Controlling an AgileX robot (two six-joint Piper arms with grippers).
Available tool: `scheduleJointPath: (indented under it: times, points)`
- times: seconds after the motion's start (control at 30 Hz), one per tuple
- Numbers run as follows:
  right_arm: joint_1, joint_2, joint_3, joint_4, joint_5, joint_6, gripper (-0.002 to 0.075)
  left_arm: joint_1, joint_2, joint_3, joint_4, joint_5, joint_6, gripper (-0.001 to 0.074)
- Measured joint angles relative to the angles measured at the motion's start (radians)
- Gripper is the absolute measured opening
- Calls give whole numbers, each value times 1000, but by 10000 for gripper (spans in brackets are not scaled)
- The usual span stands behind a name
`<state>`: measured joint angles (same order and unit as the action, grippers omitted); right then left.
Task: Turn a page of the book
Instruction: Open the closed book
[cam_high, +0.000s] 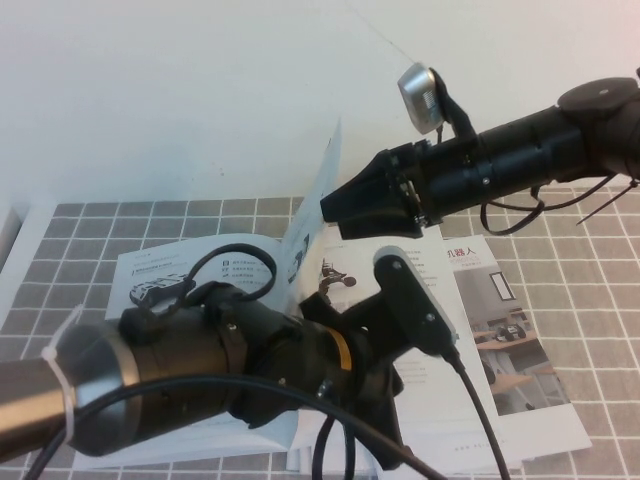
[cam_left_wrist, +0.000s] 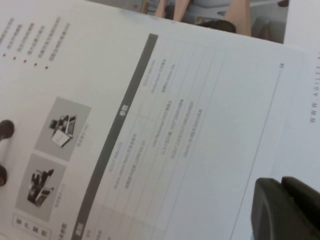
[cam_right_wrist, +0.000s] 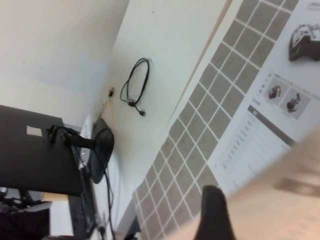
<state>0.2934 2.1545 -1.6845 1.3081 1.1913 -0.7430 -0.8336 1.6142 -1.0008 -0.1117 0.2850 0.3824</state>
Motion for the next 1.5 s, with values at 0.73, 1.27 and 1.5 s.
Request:
scheduleJointPath:
  times: [0.73,1.27,1.5]
  points:
    - [79,121,-21,-703,11,94,5,197,0,0,18,83,-293,-4]
    - [79,133,-21,-785,11,157,0,353,226,-12,11,163,-411,-4]
    - [79,133,-21,-796,7,161,0,355,254,-23,-1,165,-430,-4]
